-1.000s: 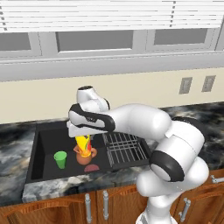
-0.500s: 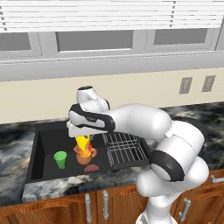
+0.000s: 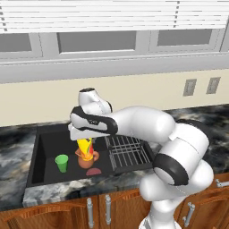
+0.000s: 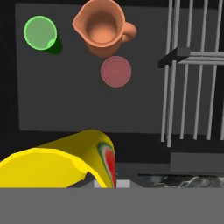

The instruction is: Pick the cup and cup and place them in the sink. Then turn on the water.

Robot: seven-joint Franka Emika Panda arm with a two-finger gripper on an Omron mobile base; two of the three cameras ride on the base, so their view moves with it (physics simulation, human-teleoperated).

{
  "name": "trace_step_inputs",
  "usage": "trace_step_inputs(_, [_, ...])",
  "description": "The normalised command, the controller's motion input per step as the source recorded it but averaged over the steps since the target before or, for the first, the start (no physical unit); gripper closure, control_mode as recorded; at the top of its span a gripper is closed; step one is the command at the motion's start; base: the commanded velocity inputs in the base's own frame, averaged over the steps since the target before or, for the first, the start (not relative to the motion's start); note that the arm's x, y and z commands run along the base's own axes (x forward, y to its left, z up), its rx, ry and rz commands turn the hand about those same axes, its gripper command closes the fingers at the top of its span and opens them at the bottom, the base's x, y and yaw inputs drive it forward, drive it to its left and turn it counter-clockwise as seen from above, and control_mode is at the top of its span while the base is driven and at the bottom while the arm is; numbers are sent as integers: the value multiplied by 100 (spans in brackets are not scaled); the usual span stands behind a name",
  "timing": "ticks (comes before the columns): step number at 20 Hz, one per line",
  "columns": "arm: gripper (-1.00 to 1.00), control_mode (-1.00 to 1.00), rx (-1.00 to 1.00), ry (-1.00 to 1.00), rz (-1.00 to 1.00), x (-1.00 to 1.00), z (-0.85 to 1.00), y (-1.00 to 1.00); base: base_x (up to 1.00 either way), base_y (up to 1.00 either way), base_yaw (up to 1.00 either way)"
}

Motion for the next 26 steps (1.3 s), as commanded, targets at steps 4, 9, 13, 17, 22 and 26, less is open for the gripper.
trace_step_inputs(4, [100,-100,0,0,0,0,0,0,0,0,0])
trace_step_inputs(9, [100,-100,0,5,0,0,-16,0,0,0,0])
trace_step_inputs(13, [100,-100,0,0,0,17,-4,-1,0,0,0])
trace_step_inputs(17, [100,-100,0,0,0,18,-3,0,0,0,0])
trace_step_inputs(22, [100,-100,0,0,0,13,-3,0,0,0,0])
trace_step_inputs(26, [100,-100,0,0,0,9,-1,0,0,0,0])
